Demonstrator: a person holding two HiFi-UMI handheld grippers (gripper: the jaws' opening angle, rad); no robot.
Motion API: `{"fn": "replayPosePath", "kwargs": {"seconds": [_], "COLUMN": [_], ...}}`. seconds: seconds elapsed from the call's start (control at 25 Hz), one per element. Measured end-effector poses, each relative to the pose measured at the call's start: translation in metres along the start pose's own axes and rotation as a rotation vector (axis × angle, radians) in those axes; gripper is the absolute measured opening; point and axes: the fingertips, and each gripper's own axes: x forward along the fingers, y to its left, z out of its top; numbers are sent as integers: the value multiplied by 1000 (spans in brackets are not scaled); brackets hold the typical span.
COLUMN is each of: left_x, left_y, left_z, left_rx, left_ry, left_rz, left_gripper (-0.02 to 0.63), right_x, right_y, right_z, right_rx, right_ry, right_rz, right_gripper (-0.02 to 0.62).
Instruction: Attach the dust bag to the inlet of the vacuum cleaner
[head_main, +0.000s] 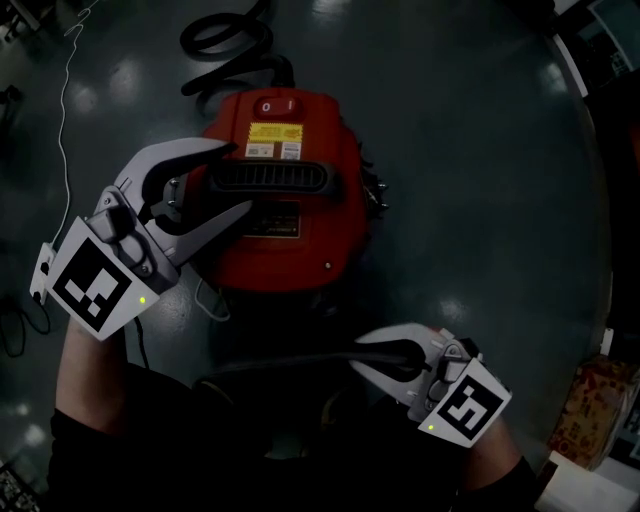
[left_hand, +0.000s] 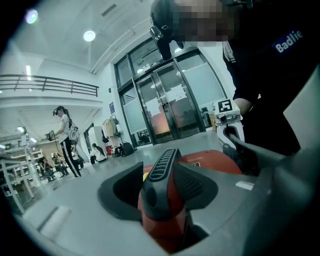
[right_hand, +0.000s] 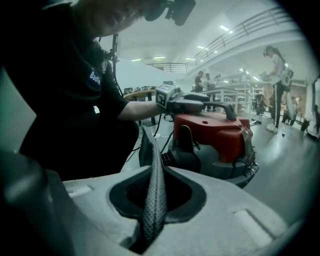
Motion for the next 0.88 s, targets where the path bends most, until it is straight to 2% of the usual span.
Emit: {"fn": "replayPosePath", "kwargs": {"seconds": [0.16,0.48,0.72,0.88], "left_x": [0,0,0,-1], "left_y": [0,0,-1,-1], "left_z": [-1,-1,-1,-1], "left_rx": [-9,-6,2,-3], "left_ry": [-2,-8,-11,-10], "left_rz": [4,3,8,15], "left_gripper": [176,176,176,176], "right_x": [2,10,2,6], "right_y": [-3,-7,-9,-12], "right_z": [1,11,-2,2], "right_rx": [10,-25,43,64], "right_ry": [-1,14,2,-11], "right_rz": [-14,12,-57,-77], "right_gripper": [44,52,54,60]}}
